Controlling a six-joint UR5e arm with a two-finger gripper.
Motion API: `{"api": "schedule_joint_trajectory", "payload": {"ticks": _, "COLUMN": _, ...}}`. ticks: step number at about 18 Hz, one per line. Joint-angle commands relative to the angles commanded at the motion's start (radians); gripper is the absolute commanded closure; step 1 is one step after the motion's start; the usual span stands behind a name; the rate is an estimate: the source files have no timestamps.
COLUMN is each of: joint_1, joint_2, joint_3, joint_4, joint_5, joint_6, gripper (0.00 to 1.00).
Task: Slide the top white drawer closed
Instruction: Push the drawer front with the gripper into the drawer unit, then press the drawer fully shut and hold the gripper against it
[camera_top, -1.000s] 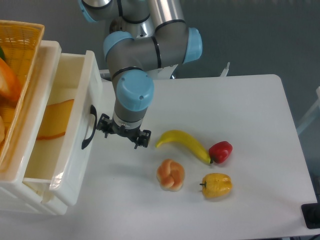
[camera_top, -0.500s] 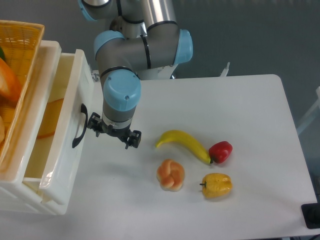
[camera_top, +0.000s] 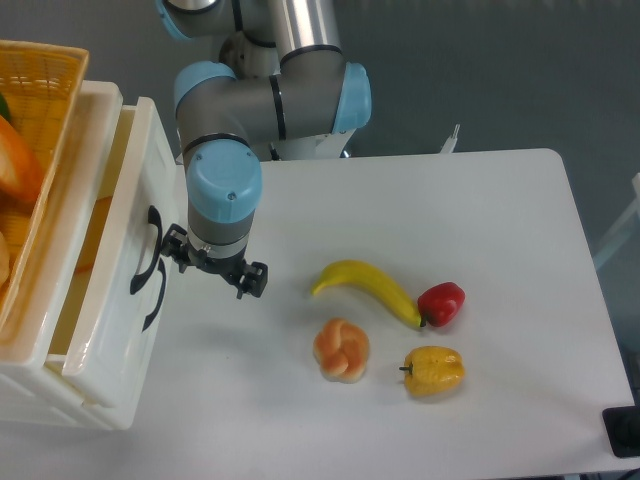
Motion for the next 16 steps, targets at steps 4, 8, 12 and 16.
{"api": "schedule_joint_trajectory", "payload": {"ticks": 4, "joint_1": 0.000, "joint_2": 0.000, "joint_3": 0.002, "joint_4": -0.006, "joint_5": -0.009, "joint_6": -0.005, "gripper": 0.00}}
{"api": "schedule_joint_trajectory", "payload": {"ticks": 8, "joint_1": 0.000, "joint_2": 0.002, "joint_3": 0.002, "joint_4": -0.009, "joint_5": -0.011, "joint_6": -0.021, "gripper": 0.00}}
{"api": "schedule_joint_trajectory", "payload": {"ticks": 12, "joint_1": -0.009, "joint_2": 0.003, "joint_3": 0.002, "joint_4": -0.009, "joint_5": -0.011, "joint_6": -0.028, "gripper": 0.00}}
{"api": "schedule_joint_trajectory", "payload": {"ticks": 16, "joint_1": -0.012, "joint_2": 0.003, "joint_3": 0.000, "joint_4": -0.011, "joint_5": -0.011, "joint_6": -0.029, "gripper": 0.00}}
